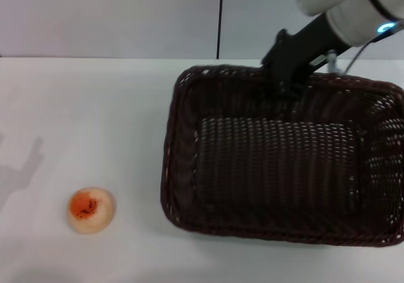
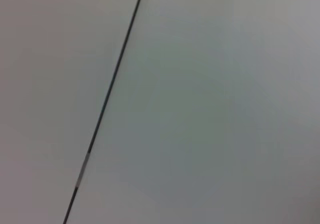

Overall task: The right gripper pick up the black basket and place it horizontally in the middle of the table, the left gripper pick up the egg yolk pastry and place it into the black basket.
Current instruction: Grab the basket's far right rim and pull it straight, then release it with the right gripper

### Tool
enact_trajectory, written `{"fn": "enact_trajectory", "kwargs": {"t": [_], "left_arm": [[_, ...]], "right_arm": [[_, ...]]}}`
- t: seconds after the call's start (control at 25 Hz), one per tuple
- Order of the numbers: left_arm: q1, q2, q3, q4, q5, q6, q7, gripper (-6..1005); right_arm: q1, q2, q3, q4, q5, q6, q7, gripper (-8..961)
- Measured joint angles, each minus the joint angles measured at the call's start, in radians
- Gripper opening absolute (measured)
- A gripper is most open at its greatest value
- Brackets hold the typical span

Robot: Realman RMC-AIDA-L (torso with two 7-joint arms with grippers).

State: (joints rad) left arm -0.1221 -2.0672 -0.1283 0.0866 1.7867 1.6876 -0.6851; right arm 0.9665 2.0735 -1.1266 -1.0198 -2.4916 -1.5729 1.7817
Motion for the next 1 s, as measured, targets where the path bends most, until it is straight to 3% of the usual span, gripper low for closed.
{"fn": "enact_trajectory", "kwargs": {"t": [0.12, 0.32, 0.68, 1.0], "left_arm": [[0.0, 0.0, -0.007, -0.014, -0.004, -0.011, 0.0, 830], [-0.012, 0.0, -0.017, -0.022, -0.005, -0.041, 0.001, 830], [-0.047, 0.004, -0.022, -0.011, -0.006, -0.088, 0.001, 830], [-0.054, 0.007, -0.023, 0.029, -0.006, -0.079, 0.001, 829]], "right_arm": [[0.027, -0.002, -0.054, 0.07, 0.06, 0.055, -0.007, 165], [0.072, -0.004, -0.056, 0.17, 0.064, 0.108, -0.009, 165], [0.062, 0.006, -0.056, 0.226, 0.09, 0.253, -0.016, 166], [0.062, 0.008, -0.092, 0.248, 0.166, 0.276, -0.035, 166]]}}
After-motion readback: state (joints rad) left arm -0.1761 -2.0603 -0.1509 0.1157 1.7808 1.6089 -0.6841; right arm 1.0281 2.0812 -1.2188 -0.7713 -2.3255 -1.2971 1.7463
